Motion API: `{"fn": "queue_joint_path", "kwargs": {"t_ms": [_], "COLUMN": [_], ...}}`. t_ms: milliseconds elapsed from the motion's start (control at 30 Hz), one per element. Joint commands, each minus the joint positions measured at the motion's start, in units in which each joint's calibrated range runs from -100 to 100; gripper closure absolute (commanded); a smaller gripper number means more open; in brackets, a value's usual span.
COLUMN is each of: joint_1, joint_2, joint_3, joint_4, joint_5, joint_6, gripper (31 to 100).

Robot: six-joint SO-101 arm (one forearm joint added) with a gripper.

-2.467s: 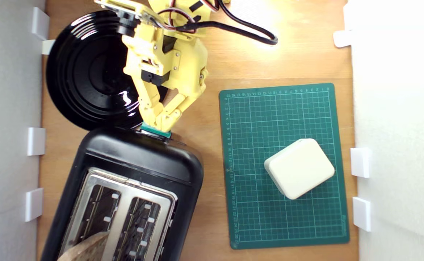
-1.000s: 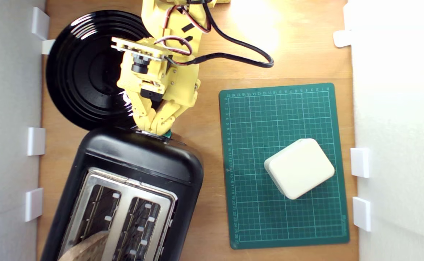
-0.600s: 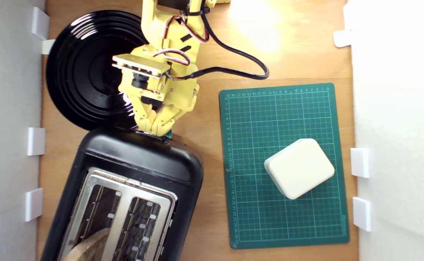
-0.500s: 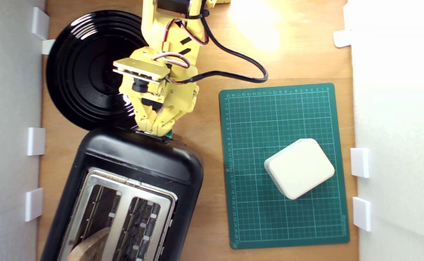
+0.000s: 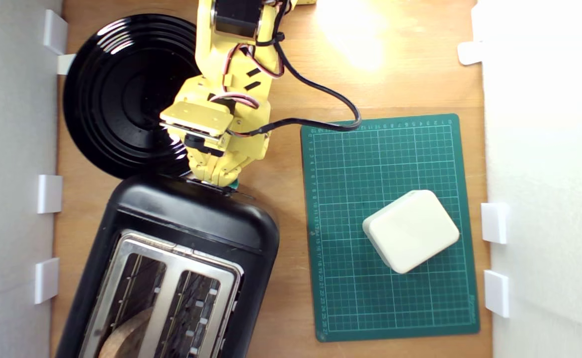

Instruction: Start toaster

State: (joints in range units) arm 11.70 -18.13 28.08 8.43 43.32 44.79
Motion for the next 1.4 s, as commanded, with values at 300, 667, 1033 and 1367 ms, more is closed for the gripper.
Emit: {"fn": "queue_joint_path", "kwargs": {"t_ms": [300, 667, 1033, 1367], "joint_1": [-0.8, -0.8, -1.5, -5.0], "joint_2": [0.9, 1.0, 4.3, 7.6], "joint_3": [10.6, 21.9, 24.4, 24.3], "joint_4": [-0.5, 0.2, 0.2, 0.2], "joint_5": [-8.2, -19.4, -20.1, -20.1], "joint_6": [-0.1, -0.1, -0.1, -2.2], "gripper": [98.9, 98.9, 98.9, 98.9]}}
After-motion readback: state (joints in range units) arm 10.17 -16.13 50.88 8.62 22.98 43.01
